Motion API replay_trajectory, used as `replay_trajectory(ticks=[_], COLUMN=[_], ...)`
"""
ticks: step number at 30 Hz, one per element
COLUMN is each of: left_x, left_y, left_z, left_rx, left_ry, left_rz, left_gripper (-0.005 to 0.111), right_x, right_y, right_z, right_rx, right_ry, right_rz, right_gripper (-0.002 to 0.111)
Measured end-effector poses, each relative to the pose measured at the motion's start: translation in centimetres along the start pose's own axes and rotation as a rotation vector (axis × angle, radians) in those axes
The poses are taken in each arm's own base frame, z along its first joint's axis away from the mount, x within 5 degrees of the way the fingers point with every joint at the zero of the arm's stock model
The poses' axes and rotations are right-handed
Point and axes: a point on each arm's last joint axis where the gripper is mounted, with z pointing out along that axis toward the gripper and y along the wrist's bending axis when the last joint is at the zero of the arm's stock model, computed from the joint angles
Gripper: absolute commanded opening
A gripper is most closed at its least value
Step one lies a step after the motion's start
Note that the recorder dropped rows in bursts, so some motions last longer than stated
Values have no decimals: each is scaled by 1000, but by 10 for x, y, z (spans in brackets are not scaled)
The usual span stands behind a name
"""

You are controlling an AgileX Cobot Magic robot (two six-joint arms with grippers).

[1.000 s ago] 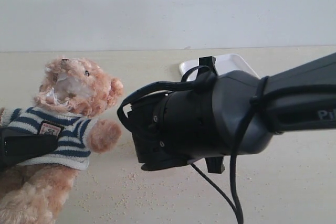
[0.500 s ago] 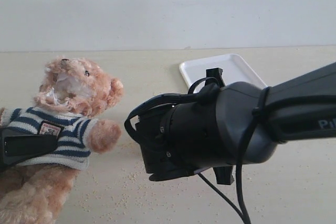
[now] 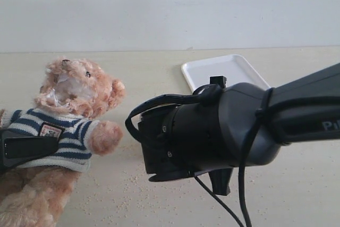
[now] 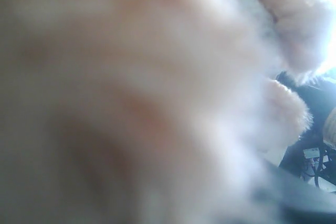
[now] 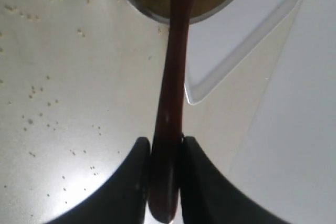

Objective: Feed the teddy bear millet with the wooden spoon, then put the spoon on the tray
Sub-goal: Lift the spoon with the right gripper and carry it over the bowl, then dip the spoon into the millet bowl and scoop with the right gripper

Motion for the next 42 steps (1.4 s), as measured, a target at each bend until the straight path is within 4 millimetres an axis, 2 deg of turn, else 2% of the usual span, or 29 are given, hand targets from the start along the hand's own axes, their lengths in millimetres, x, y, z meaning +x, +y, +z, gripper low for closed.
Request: replay_trajectory(ticks=[8,19,28,42], left_x=[0,0,0,0], left_y=[0,0,0,0], left_z=[0,0,0,0], left_rx=[0,0,0,0], left_ry=[0,0,0,0], left_rz=[0,0,0,0], left_gripper=[5,5,5,5], right_x=[-6,4,16,15], right_y=[5,-4,-26,-42], right_z=[-1,1,10,9], right_rx=[-87,-175,-276,-311], right_ry=[-59,-57,-40,-62], right_rz=[57,159,292,252], right_gripper=[1,1,1,1])
